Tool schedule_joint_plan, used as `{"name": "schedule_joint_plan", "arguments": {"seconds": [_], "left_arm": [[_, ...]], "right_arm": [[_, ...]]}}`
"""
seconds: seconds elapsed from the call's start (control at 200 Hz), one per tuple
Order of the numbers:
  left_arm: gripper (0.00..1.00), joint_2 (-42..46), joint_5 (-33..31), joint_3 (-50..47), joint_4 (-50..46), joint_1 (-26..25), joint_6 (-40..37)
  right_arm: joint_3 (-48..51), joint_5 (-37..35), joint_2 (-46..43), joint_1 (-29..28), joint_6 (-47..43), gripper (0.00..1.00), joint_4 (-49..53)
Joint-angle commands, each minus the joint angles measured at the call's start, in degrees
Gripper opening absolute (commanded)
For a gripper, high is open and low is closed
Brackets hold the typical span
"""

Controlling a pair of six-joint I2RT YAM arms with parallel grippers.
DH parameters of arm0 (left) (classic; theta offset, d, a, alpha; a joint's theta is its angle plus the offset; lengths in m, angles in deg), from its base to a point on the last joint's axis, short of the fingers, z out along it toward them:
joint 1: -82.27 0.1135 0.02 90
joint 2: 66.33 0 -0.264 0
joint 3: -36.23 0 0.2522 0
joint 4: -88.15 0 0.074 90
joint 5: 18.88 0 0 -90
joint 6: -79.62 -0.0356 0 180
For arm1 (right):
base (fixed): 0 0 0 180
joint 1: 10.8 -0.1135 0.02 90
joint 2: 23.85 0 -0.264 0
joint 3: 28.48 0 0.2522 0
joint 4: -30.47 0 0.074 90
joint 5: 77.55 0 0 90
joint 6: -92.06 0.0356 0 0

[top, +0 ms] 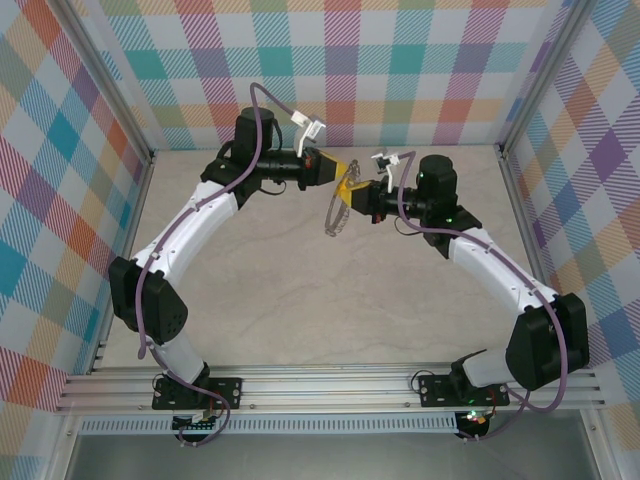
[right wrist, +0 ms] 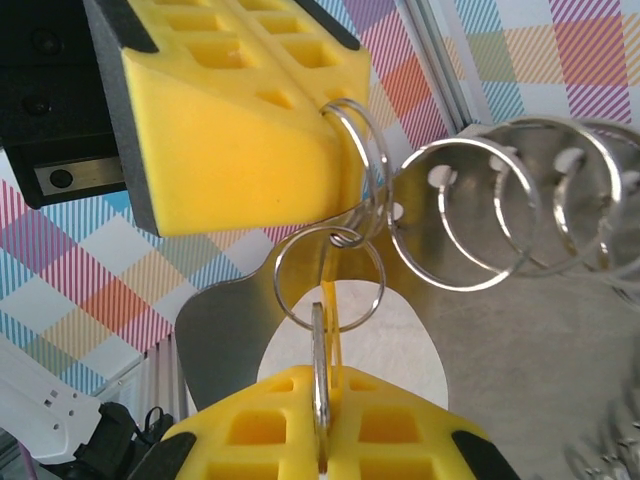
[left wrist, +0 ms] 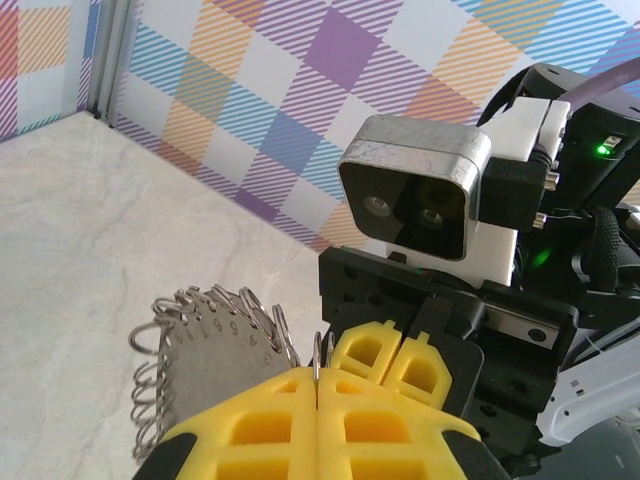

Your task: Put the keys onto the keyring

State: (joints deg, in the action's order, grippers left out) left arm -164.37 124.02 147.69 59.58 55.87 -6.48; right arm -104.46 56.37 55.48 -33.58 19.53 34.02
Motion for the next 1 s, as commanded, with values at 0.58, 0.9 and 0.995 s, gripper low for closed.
{"name": "schedule_joint_plan", "arguments": {"seconds": [0.58,0.9,0.995], "left_arm": [[0.0,6.3,-6.1,-11.4,20.7,-0.5,11.2],[0.0,6.1,-7.0,-12.4,23.2,-0.5,12.2],[0.0,6.1,-6.0,-12.4,23.4,-0.5,12.2]], "right_arm": [[1.2,0.1,2.3,-2.3,8.8,0.36,-8.8],[11.7,-4.1,-12.3,0.6,8.1,0.46,-7.5],[10.2,-6.8,-13.8,1.4,7.7,0.44,-5.5]]}}
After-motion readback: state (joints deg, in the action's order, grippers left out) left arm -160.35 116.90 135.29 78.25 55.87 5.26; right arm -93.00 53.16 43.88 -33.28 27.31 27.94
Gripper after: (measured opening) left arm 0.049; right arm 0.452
